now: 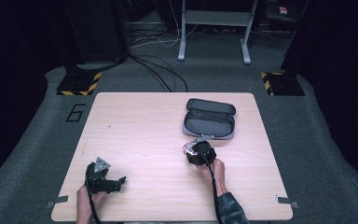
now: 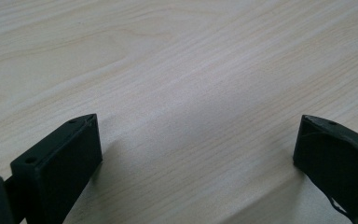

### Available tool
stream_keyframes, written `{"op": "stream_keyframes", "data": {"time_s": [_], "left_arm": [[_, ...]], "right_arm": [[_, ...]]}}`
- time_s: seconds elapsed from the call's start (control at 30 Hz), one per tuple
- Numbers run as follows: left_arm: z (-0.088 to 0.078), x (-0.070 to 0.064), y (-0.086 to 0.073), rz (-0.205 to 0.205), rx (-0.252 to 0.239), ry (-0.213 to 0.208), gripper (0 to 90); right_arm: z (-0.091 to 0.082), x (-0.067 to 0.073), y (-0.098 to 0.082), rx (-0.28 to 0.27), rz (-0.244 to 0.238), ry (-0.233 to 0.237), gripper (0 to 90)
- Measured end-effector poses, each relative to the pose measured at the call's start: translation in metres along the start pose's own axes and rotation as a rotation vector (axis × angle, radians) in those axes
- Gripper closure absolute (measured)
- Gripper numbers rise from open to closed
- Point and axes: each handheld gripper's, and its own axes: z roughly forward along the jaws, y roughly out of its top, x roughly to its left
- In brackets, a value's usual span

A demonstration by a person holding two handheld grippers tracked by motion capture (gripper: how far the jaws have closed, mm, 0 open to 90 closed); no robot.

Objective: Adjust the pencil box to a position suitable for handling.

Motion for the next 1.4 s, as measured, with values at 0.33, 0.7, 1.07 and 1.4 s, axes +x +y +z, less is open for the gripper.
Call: {"op": "stream_keyframes", "data": {"time_s": [0.33, 0.7, 1.07, 1.4], "left_arm": [[0.0, 0.0, 0.0, 0.003, 0.0, -0.001, 0.9], [0.0, 0.0, 0.0, 0.003, 0.0, -0.001, 0.9], [0.0, 0.0, 0.0, -0.001, 0.0, 0.0, 0.8], [0.0, 0.0, 0.0, -0.001, 0.001, 0.0, 0.8]], "right_arm": [[-0.028, -0.002, -0.005, -0.044, -0.033, 0.012, 49.4], [-0.066, -0.014, -0.027, -0.071, -0.029, -0.008, 49.4], [-0.096, -0.04, -0.053, -0.077, -0.003, -0.064, 49.3], [-0.117, -0.067, -0.081, -0.07, 0.076, -0.139, 49.3]]}}
